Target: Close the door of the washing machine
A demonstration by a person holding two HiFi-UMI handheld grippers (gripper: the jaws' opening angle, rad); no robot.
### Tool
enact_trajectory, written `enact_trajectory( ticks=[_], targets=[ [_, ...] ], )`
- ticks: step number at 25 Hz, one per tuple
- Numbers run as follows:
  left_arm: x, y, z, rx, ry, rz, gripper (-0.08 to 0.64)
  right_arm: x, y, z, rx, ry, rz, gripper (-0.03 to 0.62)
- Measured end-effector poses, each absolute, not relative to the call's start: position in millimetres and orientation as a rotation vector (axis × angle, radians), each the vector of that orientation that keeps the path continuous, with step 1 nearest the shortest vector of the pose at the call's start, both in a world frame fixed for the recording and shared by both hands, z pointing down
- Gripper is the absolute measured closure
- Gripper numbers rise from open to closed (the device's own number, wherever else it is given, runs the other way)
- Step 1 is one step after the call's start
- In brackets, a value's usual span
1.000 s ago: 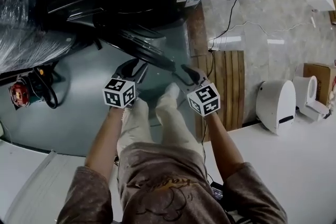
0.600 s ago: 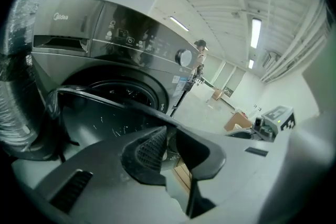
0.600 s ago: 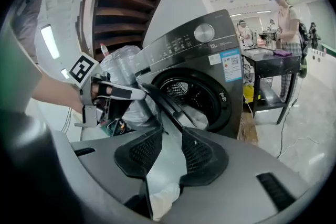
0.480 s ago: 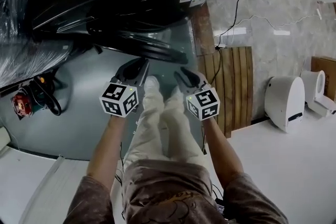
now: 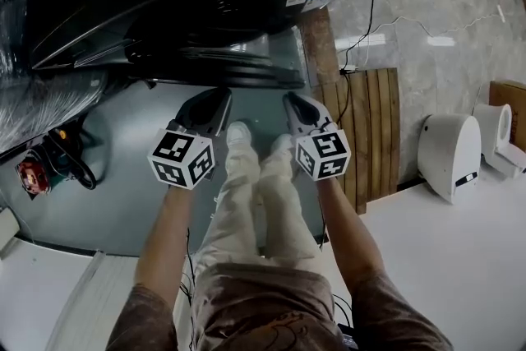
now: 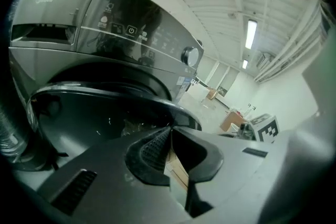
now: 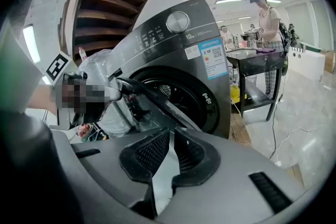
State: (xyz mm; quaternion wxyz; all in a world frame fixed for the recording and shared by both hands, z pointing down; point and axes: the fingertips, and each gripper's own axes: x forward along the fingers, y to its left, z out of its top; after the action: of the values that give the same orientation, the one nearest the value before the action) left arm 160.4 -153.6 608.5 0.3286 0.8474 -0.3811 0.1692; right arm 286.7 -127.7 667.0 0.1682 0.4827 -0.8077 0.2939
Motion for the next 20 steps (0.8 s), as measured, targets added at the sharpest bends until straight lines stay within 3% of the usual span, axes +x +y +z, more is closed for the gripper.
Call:
enact_trajectory(
  ticks=[20],
  targets=[
    [157,-209,607,2.184,-0.990,0.327,0.548,301,-217,669,1.444,-2.274,0.822,0.574]
  ],
)
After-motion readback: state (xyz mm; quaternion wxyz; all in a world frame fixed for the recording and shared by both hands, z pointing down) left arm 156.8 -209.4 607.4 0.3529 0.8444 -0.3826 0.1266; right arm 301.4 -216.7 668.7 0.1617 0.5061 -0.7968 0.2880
